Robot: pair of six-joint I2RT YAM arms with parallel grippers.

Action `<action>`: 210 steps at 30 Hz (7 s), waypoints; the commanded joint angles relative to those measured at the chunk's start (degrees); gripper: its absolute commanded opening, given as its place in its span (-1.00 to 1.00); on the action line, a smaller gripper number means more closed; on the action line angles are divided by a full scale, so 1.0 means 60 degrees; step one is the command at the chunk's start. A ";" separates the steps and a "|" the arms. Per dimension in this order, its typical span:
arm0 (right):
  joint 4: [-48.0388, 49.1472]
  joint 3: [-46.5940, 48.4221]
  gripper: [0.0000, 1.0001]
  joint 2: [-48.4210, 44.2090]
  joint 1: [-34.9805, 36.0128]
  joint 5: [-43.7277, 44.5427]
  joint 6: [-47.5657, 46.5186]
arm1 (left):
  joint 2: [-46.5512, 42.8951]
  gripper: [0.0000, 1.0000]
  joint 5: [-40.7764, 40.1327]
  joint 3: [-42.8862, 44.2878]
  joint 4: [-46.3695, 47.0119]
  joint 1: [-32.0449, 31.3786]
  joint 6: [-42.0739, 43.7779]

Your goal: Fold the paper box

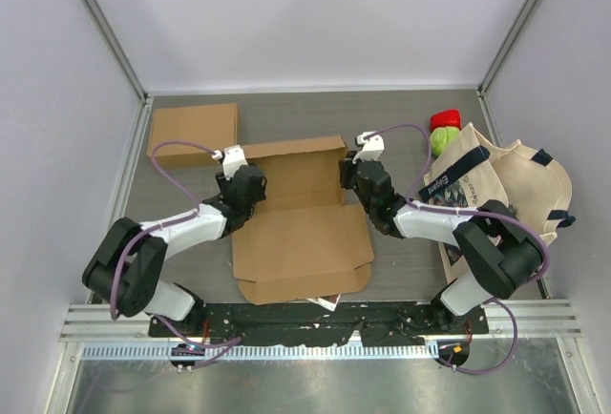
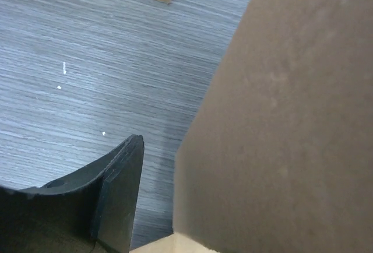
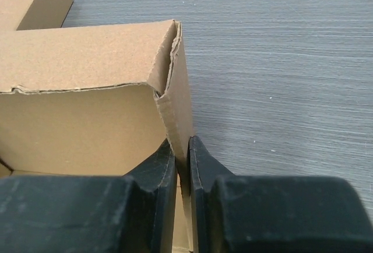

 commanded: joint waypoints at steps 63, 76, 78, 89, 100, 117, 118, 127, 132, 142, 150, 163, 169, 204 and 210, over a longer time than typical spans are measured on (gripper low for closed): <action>-0.9336 0.0957 0.64 -0.3627 -0.3067 -0.5201 0.1899 | 0.0739 -1.00 0.0449 0.1947 -0.2542 0.0567 -0.0978; -0.4845 -0.1885 0.34 -0.2446 -0.4008 -0.8968 0.2395 | 0.0959 -0.92 0.1768 0.2387 -0.3070 0.1021 -0.1139; -0.3774 -0.2120 0.17 -0.2196 -0.3993 -0.9115 0.2542 | 0.0871 -0.87 0.1958 0.2328 -0.3056 0.1123 -0.1183; -0.4815 -0.0923 -0.98 -0.1813 -0.3993 -0.9366 0.5341 | -0.0972 0.50 0.3376 0.2680 -0.4489 0.1183 -0.0921; -0.9483 0.1335 -0.99 -0.2105 -0.4008 -0.9775 0.4329 | -0.4565 0.53 0.4832 0.3395 -0.6584 -0.1917 0.1466; -1.1476 0.2097 -0.98 -0.2561 -0.4008 -1.0405 0.4139 | 0.1149 0.72 0.0492 0.7777 -0.9106 -0.8178 0.6240; -1.1520 0.2126 -0.99 -0.2575 -0.4008 -1.0391 0.4110 | 0.1120 0.71 0.0668 0.7792 -0.8989 -0.8178 0.6273; -1.1974 0.2565 -0.99 -0.2649 -0.4008 -1.0478 0.3993 | 0.1808 0.16 0.0991 0.8231 -0.9120 -0.7973 0.6346; -1.2486 0.3325 -0.98 -0.2327 -0.4037 -1.0493 0.3540 | 0.1969 -0.49 0.1592 0.8773 -0.9485 -0.7666 0.6405; -1.3499 0.5599 0.38 -0.2337 -0.4550 -0.3879 0.1473 | 0.1735 -1.00 0.3261 0.9913 -0.9603 -0.6130 0.5382; -1.2853 0.3554 0.47 -0.3556 -0.4550 -0.3627 0.1766 | 0.1588 -1.00 0.4200 1.1468 -1.0042 -0.3171 0.2527; -0.7742 -0.1388 0.22 -0.4128 -0.1415 -0.8369 0.3495 | 0.2452 -1.00 0.8477 1.2041 -0.8170 -0.0064 -0.3450; -0.7113 -0.2193 0.07 -0.3645 -0.1079 -0.8604 0.3538 | 0.2131 -1.00 0.7790 1.1279 -0.7099 0.0873 -0.5356; -0.6967 -0.1727 -0.99 -0.7278 0.0504 -0.6741 0.5983 | 0.0225 -1.00 0.2941 0.9608 -0.9530 0.1242 -1.1540; -0.6130 0.0205 -0.99 -0.5700 0.0562 -0.6934 0.5693 | 0.0226 -1.00 0.2809 0.9681 -0.9793 0.1124 -1.1525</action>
